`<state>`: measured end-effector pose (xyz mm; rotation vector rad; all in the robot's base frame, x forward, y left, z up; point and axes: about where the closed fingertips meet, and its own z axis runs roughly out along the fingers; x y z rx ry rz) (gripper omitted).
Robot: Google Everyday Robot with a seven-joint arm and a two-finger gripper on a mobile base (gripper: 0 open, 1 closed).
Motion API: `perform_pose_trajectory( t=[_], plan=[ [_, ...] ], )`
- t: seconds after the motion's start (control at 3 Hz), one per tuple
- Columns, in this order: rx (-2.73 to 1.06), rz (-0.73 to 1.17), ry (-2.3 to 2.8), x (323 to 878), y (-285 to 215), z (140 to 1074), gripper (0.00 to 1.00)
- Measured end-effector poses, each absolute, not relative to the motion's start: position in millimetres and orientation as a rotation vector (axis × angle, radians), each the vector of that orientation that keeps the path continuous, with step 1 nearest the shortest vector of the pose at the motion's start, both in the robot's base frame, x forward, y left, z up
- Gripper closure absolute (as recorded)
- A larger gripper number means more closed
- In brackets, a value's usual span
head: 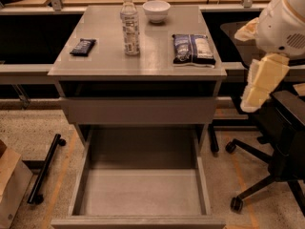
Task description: Place blue plastic bottle into middle drawer
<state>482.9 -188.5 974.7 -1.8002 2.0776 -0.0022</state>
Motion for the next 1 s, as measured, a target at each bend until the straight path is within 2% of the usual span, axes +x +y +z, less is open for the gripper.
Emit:
perform_pose_trajectory(
  t=[0.33,1.0],
  plan=[
    [-1.798,0.049,1.974,516.9,-168.0,987.0,0.0],
    [-1.743,0.074,1.918,525.3,-158.0,993.5,0.0]
  ],
)
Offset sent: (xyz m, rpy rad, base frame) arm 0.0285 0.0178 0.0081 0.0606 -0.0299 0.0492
